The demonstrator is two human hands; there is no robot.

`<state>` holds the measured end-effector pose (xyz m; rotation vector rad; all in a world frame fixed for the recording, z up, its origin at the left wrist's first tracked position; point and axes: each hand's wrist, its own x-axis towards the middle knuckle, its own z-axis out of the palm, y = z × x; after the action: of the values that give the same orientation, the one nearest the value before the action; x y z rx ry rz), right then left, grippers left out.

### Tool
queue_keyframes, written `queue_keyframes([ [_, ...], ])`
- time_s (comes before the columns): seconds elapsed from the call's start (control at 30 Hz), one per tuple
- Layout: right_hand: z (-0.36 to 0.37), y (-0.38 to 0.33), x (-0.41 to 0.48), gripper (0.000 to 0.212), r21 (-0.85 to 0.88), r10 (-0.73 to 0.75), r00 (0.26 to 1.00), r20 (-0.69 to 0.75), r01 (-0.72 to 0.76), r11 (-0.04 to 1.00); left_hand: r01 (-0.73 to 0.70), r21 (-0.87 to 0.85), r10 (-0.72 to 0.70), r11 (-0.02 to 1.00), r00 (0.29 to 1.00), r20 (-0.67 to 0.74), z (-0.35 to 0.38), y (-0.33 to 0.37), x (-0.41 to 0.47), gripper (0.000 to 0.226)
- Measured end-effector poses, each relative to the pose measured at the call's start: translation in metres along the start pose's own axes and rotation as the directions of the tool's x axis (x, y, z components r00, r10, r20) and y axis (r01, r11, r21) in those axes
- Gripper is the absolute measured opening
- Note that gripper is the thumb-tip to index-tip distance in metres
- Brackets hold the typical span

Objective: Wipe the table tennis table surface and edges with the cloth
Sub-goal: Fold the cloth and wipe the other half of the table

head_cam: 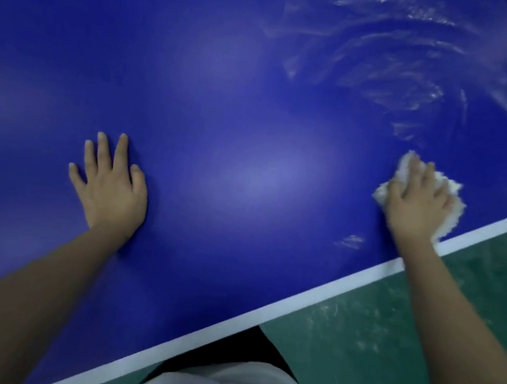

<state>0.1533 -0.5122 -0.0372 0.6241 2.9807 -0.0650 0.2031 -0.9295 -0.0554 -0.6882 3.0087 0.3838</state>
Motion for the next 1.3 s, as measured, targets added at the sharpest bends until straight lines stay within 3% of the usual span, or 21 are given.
queue_keyframes([
  [0.07, 0.011, -0.041, -0.052, 0.055, -0.055, -0.166, 0.986, -0.003, 0.166, 0.985, -0.014, -0.013, 0.014, 1.0, 1.0, 0.0, -0.001, 0.0, 0.0, 0.053],
  [0.13, 0.023, -0.094, -0.118, 0.057, -0.066, -0.4, 0.914, 0.067, 0.405, 0.912, -0.021, -0.018, 0.021, 1.0, 1.0, 0.0, -0.001, -0.001, 0.0, 0.053],
  [0.27, 0.033, -0.173, -0.24, 0.062, -0.005, -0.754, 0.644, 0.129, 0.761, 0.649, -0.032, -0.016, 0.032, 0.999, 0.999, 0.006, -0.002, -0.002, -0.001, 0.053],
  [0.37, 0.031, -0.17, -0.265, 0.063, 0.112, -0.888, 0.403, 0.223, 0.894, 0.434, -0.039, -0.018, 0.039, 0.999, 0.999, 0.001, -0.001, -0.004, 0.0, 0.054],
  [0.4, 0.031, -0.158, -0.258, 0.062, 0.099, -0.9, 0.387, 0.202, 0.906, 0.412, -0.042, -0.017, 0.042, 0.999, 0.999, 0.0, 0.0, -0.004, 0.0, 0.054],
  [0.43, 0.03, -0.141, -0.245, 0.061, 0.058, -0.89, 0.422, 0.173, 0.898, 0.437, -0.045, -0.018, 0.045, 0.999, 0.999, -0.001, 0.002, -0.005, 0.0, 0.054],
  [0.5, 0.026, -0.098, -0.208, 0.06, -0.009, -0.791, 0.604, 0.102, 0.795, 0.606, -0.047, -0.031, 0.047, 0.998, 0.999, -0.009, 0.004, -0.007, 0.001, 0.054],
  [0.6, 0.015, -0.027, -0.145, 0.066, -0.032, -0.408, 0.908, 0.093, 0.413, 0.91, -0.056, -0.042, 0.055, 0.998, 0.998, -0.028, 0.007, -0.007, 0.002, 0.055],
  [0.67, 0.012, -0.003, -0.127, 0.063, 0.016, -0.173, 0.979, 0.105, 0.172, 0.985, -0.06, -0.037, 0.059, 0.998, 0.998, -0.02, 0.007, -0.008, 0.001, 0.055],
  [0.73, 0.013, -0.013, -0.132, 0.058, 0.002, -0.123, 0.985, 0.124, 0.123, 0.992, -0.062, -0.028, 0.061, 0.998, 0.998, -0.015, 0.008, -0.008, 0.001, 0.056],
  [0.8, 0.02, -0.047, -0.16, 0.058, -0.088, -0.274, 0.95, 0.152, 0.289, 0.953, -0.058, -0.026, 0.057, 0.998, 0.998, -0.008, 0.008, -0.009, 0.001, 0.056],
  [0.87, 0.027, -0.088, -0.201, 0.06, -0.108, -0.49, 0.862, 0.127, 0.503, 0.857, -0.057, -0.018, 0.057, 0.998, 0.998, -0.011, 0.007, -0.008, 0.0, 0.055],
  [0.93, 0.03, -0.123, -0.238, 0.061, -0.038, -0.702, 0.701, 0.127, 0.71, 0.703, -0.059, -0.02, 0.059, 0.998, 0.998, -0.006, 0.005, -0.008, -0.001, 0.055],
  [1.0, 0.028, -0.138, -0.248, 0.062, 0.014, -0.86, 0.477, 0.182, 0.873, 0.488, -0.065, -0.022, 0.064, 0.998, 0.998, -0.011, 0.004, -0.007, -0.001, 0.054],
  [1.07, 0.027, -0.129, -0.225, 0.064, 0.047, -0.935, 0.292, 0.202, 0.951, 0.307, -0.062, -0.031, 0.062, 0.998, 0.998, -0.013, 0.003, -0.005, -0.002, 0.053],
  [1.1, 0.025, -0.118, -0.206, 0.065, 0.063, -0.95, 0.234, 0.205, 0.966, 0.252, -0.059, -0.034, 0.058, 0.998, 0.998, -0.012, 0.003, -0.006, -0.001, 0.053],
  [1.13, 0.022, -0.103, -0.184, 0.066, 0.075, -0.953, 0.231, 0.197, 0.965, 0.25, -0.054, -0.035, 0.053, 0.998, 0.999, -0.012, 0.005, -0.009, 0.0, 0.052],
  [1.2, 0.014, -0.072, -0.129, 0.063, 0.06, -0.93, 0.342, 0.134, 0.934, 0.352, -0.068, -0.014, 0.068, 0.998, 0.997, -0.036, 0.012, -0.016, 0.005, 0.052],
  [1.3, 0.003, -0.014, -0.018, 0.057, -0.047, -0.762, 0.643, 0.075, 0.766, 0.642, -0.058, -0.015, 0.058, 0.998, 0.998, 0.0, 0.025, -0.03, 0.018, 0.054],
])
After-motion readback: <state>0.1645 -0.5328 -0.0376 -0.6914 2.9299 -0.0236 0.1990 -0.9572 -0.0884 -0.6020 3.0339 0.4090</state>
